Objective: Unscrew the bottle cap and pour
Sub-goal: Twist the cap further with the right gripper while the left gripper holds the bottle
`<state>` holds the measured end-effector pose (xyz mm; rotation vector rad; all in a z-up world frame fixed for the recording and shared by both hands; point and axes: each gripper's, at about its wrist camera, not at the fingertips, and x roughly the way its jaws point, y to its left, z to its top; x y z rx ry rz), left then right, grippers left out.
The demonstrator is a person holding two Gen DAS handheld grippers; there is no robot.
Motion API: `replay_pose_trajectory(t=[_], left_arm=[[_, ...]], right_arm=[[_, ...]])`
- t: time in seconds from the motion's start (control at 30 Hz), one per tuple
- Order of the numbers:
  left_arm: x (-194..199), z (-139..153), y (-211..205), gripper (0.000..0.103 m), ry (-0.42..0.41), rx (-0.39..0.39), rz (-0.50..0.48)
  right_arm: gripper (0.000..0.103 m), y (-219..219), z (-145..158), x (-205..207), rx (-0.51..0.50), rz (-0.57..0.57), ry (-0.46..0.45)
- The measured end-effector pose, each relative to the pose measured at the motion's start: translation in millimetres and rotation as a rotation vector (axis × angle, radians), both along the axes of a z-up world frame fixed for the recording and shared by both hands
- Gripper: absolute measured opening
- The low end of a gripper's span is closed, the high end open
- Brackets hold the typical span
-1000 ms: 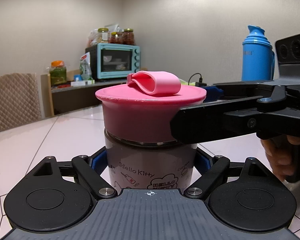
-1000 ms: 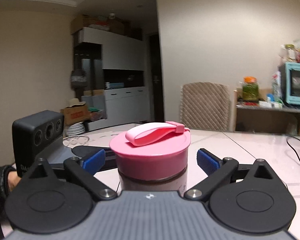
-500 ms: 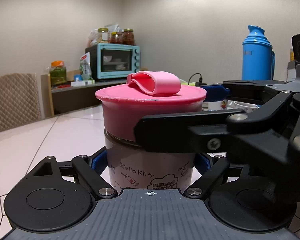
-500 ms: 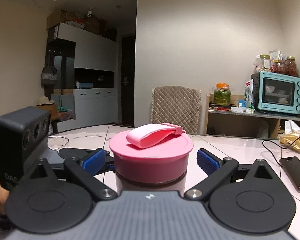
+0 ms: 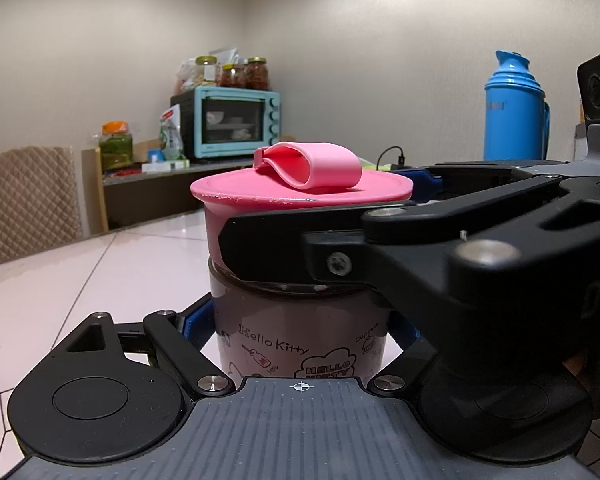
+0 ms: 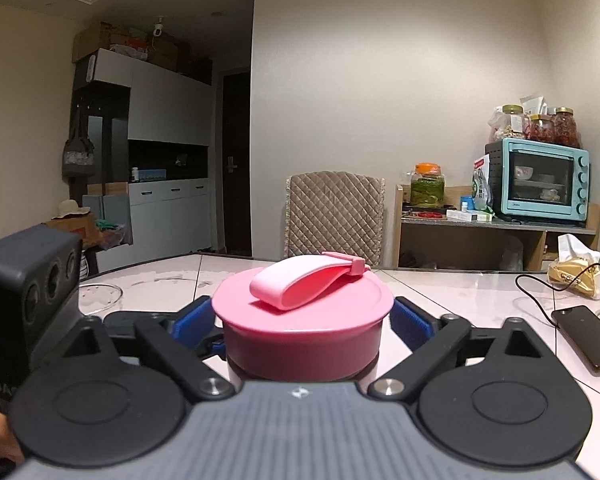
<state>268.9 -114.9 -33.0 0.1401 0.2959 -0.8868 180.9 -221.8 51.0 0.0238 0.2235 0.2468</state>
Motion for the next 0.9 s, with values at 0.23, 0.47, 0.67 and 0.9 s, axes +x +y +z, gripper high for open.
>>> replay_pose_trajectory(t=[0.23, 0.47, 0.67, 0.9], left_arm=[[-0.4, 0.3, -0.1, 0.09, 0.001, 0.001, 0.0], [0.0, 0.4, 0.3, 0.09, 0.001, 0.001, 0.0], [0.1, 0.4, 0.3, 0.09, 0.001, 0.001, 0.0], [0.7, 0.6, 1.0, 0.09, 0.001, 0.001, 0.0]], right_arm=[[0.086, -1.0, -3.1, -1.2, 0.001, 0.002, -0.006], [0.085, -9.4, -4.7, -0.6, 0.001, 0.059, -0.016], [0.085, -24.0, -3.2, 6.7, -0.013, 0.177, -0.02], [0.085, -50.9, -3.1, 20.3, 0.006, 0.374, -0.025]])
